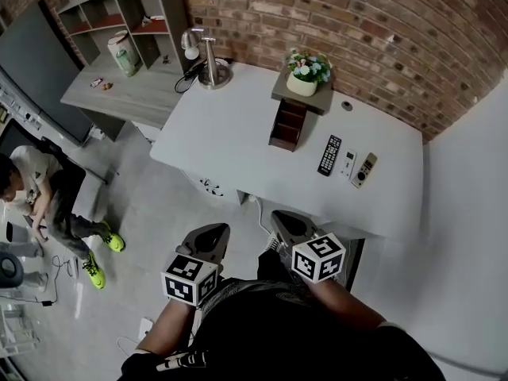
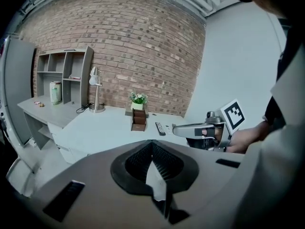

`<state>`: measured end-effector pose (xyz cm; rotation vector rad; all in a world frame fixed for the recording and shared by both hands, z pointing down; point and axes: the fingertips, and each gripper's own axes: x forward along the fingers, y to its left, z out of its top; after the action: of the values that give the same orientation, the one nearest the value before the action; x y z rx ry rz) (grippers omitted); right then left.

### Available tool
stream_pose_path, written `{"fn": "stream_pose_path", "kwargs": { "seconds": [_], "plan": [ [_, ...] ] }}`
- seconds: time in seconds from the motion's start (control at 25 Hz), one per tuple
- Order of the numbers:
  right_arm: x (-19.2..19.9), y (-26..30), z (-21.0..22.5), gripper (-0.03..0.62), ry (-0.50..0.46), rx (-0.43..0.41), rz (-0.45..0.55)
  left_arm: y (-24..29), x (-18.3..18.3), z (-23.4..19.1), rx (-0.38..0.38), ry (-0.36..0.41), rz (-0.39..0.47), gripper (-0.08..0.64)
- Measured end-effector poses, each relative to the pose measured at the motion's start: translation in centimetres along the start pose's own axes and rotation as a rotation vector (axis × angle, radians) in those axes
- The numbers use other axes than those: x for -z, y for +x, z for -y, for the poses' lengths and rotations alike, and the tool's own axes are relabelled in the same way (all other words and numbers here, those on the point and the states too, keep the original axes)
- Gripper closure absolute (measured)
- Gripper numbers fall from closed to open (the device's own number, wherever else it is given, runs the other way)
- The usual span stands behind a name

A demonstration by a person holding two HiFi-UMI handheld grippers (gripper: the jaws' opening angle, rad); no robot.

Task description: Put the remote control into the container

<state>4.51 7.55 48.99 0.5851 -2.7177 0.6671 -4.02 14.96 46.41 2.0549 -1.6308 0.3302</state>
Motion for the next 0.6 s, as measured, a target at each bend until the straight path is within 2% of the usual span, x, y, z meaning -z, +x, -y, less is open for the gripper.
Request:
{"fn": "stream_pose_path", "kwargs": {
  "seconds": [0.28,0.6],
  "plan": [
    [-3.5,2.7,8.1,0.584,0.049,0.061,0.008,7.8,-4.3,-1.6,0.029,0.056,-0.041,0.566],
    [-4.7,2.2,21.0,0.584,0.157,0.231,0.013,18.0,-7.6,-3.3,0.053,0.135,-0.12,0.566]
  ]
}}
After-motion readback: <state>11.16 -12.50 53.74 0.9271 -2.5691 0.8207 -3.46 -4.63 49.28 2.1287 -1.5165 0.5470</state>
